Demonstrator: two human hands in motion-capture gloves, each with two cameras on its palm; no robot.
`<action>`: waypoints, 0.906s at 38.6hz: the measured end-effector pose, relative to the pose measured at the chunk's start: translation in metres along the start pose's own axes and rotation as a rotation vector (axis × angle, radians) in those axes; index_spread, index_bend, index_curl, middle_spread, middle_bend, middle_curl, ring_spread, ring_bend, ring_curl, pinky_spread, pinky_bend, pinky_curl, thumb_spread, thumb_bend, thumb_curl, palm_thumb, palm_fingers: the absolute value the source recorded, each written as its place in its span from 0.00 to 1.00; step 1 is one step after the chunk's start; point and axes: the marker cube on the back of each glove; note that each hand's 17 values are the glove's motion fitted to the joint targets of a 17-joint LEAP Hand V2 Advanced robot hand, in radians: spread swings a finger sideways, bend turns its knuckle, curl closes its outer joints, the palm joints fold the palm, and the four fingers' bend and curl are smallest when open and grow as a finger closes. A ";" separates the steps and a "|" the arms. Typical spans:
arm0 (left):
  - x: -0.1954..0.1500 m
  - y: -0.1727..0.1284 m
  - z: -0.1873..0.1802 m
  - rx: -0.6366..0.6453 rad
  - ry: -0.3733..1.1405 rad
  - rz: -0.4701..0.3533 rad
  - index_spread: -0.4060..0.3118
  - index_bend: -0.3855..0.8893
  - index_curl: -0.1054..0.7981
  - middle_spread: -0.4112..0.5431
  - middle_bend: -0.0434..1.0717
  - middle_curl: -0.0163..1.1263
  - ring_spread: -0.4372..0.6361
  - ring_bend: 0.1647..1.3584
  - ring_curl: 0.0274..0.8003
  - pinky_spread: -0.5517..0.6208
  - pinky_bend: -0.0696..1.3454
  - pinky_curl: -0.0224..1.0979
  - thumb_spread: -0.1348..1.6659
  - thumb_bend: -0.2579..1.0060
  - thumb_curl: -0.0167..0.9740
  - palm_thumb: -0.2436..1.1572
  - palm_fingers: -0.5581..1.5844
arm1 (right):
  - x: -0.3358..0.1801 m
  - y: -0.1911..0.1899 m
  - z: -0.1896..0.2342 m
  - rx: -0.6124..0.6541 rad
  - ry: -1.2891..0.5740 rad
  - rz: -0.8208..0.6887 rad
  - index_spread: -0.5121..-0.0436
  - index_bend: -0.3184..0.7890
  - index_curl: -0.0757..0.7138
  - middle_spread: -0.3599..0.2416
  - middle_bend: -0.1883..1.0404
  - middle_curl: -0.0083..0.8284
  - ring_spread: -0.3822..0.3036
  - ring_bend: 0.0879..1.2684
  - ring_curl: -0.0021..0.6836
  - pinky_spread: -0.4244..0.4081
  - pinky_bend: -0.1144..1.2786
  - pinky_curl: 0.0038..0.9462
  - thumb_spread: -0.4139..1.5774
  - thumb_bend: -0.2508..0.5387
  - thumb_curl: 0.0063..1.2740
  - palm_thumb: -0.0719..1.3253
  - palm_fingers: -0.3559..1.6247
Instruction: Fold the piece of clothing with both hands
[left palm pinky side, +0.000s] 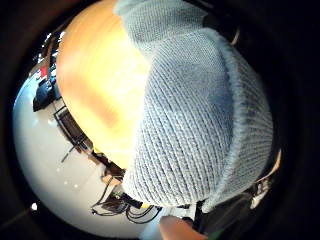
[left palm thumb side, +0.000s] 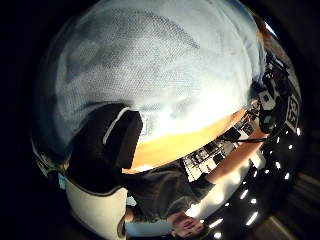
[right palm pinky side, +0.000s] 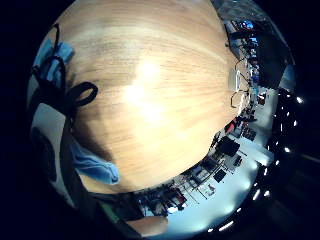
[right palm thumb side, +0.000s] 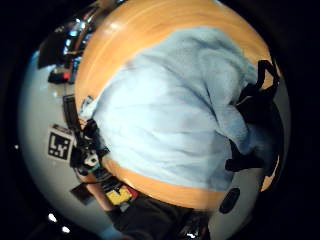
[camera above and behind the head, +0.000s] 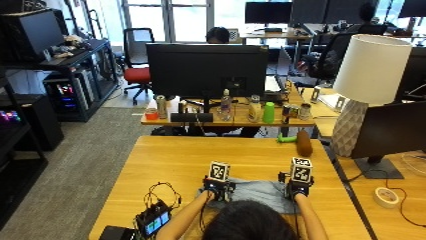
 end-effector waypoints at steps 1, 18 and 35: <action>0.000 0.000 0.000 -0.004 0.002 0.002 0.56 0.43 0.46 0.64 0.19 0.26 0.67 0.33 0.40 0.72 0.46 0.34 0.67 0.19 0.28 0.35 0.30 | -0.001 0.000 0.000 -0.006 -0.006 -0.009 0.54 0.44 0.58 0.35 0.32 0.54 0.23 0.49 0.66 0.09 0.55 0.42 0.60 0.30 0.35 0.93 0.84; 0.000 0.003 0.000 -0.048 0.001 0.020 0.55 0.43 0.47 0.65 0.18 0.25 0.66 0.32 0.40 0.71 0.48 0.35 0.68 0.19 0.28 0.37 0.30 | 0.001 0.005 0.003 -0.049 0.015 0.075 0.55 0.44 0.61 0.35 0.31 0.56 0.24 0.50 0.66 0.09 0.55 0.43 0.58 0.30 0.37 0.93 0.84; -0.042 0.036 -0.063 0.124 0.008 -0.100 0.55 0.43 0.48 0.60 0.19 0.27 0.57 0.36 0.41 0.64 0.41 0.33 0.69 0.19 0.27 0.36 0.36 | -0.017 -0.014 -0.046 -0.002 -0.042 0.038 0.56 0.42 0.60 0.35 0.35 0.59 0.24 0.51 0.67 0.09 0.54 0.43 0.58 0.29 0.38 0.91 0.84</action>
